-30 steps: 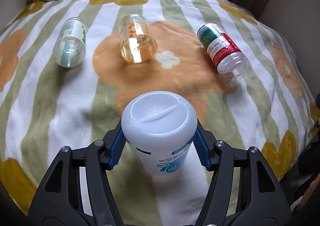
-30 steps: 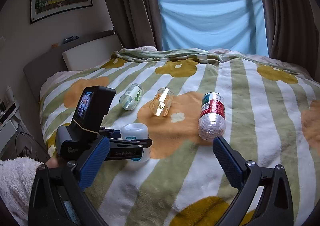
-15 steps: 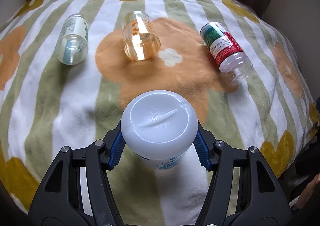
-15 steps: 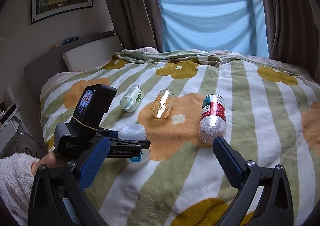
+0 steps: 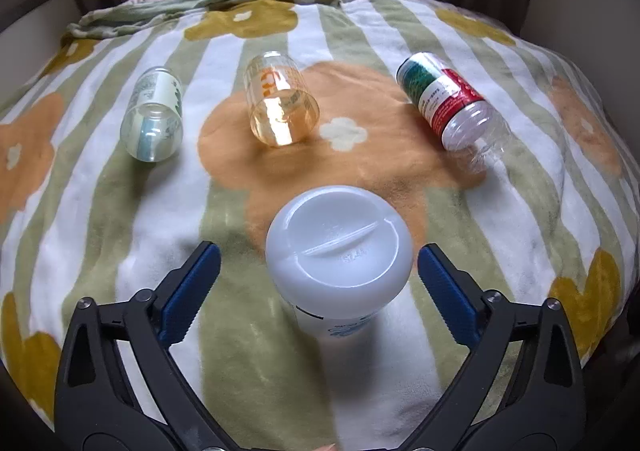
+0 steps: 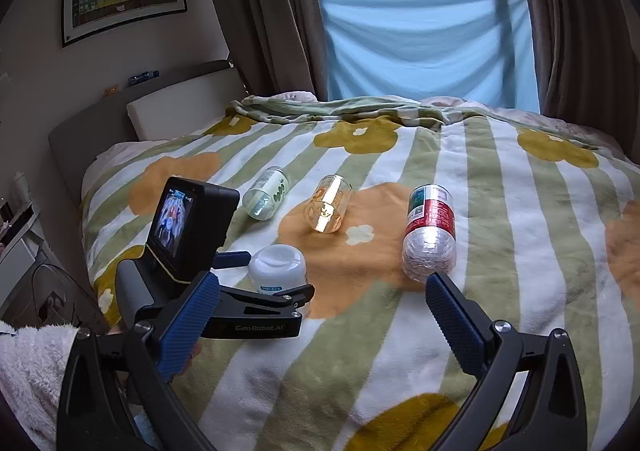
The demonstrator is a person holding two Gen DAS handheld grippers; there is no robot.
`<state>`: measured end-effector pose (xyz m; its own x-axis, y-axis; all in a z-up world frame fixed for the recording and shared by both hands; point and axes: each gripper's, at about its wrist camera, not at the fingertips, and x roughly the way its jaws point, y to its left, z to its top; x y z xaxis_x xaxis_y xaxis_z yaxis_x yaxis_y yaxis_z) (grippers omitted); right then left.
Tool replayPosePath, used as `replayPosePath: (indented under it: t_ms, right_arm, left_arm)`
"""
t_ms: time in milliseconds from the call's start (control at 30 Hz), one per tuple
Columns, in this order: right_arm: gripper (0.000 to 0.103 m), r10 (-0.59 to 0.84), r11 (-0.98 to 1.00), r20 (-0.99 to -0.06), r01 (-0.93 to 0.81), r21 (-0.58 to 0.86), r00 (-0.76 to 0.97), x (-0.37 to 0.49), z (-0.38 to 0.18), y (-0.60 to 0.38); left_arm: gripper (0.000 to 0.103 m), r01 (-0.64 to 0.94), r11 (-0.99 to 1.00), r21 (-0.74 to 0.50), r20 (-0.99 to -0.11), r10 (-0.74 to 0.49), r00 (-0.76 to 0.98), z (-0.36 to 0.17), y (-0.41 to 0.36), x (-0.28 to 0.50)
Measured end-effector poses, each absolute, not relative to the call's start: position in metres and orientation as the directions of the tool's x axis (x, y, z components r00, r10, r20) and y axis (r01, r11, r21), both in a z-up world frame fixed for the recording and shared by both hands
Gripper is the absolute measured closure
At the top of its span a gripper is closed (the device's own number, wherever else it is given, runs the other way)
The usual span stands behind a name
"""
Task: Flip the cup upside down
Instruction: 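Lift the white bottle with the left tool and rotate it over, then set the inverted white bottle on the bed cover and open the left tool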
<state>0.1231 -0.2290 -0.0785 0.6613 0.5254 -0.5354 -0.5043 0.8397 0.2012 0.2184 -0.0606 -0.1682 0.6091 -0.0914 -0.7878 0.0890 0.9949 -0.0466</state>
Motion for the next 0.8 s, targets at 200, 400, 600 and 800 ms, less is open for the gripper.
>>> replayPosePath:
  t_ms: [200,400,600,800]
  right_arm:
    - [0.000,0.525,0.842,-0.523,-0.498,0.205,0.671,0.122,-0.075,-0.227]
    - [0.000,0.507,0.856,-0.491,-0.480,0.191,0.708,0.117,-0.051,-0.219]
    - [0.000,0.406,0.912,-0.403,-0.394,0.116,0.820,0.103,-0.010,-0.208]
    - [0.000,0.245,0.967,-0.296,-0.253,0.010,0.923,0.082,0.012,-0.184]
  left_arm:
    - [0.003,0.100,0.994,-0.053,-0.765,-0.105,0.635,-0.156,-0.053,0.212]
    - [0.003,0.113,0.991,-0.073,-0.713,-0.131,0.688,-0.122,-0.036,0.198]
    - [0.000,0.127,0.988,-0.083,-0.602,-0.151,0.784,-0.065,-0.009,0.171]
    - [0.000,0.088,0.996,0.000,-0.438,-0.079,0.896,-0.018,0.022,0.129]
